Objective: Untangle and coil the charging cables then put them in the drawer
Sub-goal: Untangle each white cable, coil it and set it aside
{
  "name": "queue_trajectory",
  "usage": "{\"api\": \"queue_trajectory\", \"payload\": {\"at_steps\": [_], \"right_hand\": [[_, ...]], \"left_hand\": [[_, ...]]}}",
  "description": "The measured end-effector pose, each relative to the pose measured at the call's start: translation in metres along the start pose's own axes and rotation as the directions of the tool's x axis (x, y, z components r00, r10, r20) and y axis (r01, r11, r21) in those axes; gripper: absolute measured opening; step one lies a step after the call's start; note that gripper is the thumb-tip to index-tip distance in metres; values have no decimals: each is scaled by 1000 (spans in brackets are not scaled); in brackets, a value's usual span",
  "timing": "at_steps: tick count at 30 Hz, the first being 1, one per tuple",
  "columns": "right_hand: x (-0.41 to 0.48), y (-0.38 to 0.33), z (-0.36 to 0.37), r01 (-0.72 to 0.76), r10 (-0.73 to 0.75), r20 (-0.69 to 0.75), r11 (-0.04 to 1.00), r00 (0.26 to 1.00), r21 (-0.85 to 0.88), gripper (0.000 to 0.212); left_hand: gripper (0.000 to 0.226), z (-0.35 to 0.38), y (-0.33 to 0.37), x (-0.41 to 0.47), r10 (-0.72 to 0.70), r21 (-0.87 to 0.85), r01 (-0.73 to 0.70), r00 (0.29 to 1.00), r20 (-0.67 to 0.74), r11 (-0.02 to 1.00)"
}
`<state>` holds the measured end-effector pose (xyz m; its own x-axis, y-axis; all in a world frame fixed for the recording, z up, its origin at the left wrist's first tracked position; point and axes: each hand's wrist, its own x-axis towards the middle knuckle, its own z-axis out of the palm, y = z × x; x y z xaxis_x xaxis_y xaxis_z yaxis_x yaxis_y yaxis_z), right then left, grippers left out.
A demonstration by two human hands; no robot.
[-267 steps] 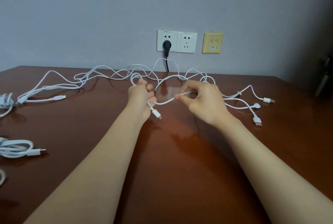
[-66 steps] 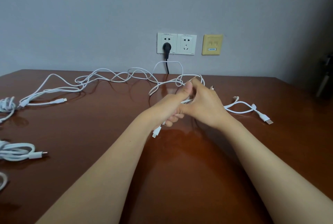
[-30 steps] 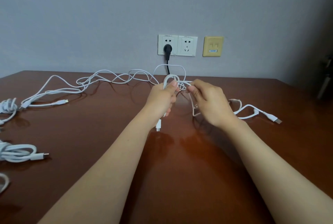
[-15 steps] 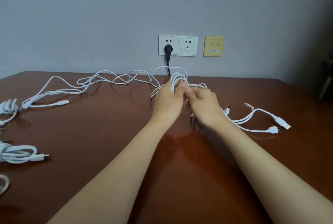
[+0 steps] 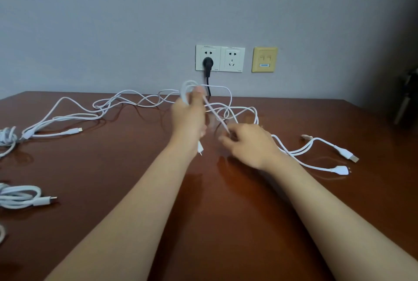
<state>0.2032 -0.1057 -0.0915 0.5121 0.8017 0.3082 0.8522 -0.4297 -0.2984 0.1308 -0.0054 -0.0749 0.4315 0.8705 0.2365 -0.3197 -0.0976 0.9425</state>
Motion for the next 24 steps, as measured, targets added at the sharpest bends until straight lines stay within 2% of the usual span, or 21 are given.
{"api": "queue_trajectory", "payload": {"at_steps": [2,4,7,10,12,15,17,19,21,24], "right_hand": [[-2,2,2,75,-80,-33,987,996,-143,8],[-1,4,1,94,-112,-81,974,990,-208,19],[2,11,0,54,-84,-153,980,985,-193,28],[1,13,-1,24,-25,-206,1000,978,-9,27],[1,8,-1,64,-42,-181,990,983,122,23],[2,-4,-2,136,-66,-193,916,979,378,18],[2,-8,-6,150,-50,-227,881,973,449,15],[0,-9,-13,156,-63,-253,917,965,368,11],[-2,-8,-17,134,-87,-257,976,962,173,14],[-3,-7,-18,174,-174,-304,984,937,-28,19]], "left_hand": [[36,-8,4,5,-84,-177,78,996,-30,981],[37,-12,4,6,-119,-275,108,993,-21,955],[39,-10,1,5,-126,-278,117,992,-14,953],[36,-6,3,2,-125,-251,126,992,18,960],[34,-3,3,-1,-123,-244,131,991,45,961],[36,0,3,-4,-114,-209,125,991,65,970],[37,-2,4,-2,-115,-207,119,993,34,971],[37,-6,4,2,-116,-194,108,993,-32,975],[37,-10,3,5,-130,-205,110,988,-88,973],[34,-12,0,7,-180,-208,161,981,-79,965]]}}
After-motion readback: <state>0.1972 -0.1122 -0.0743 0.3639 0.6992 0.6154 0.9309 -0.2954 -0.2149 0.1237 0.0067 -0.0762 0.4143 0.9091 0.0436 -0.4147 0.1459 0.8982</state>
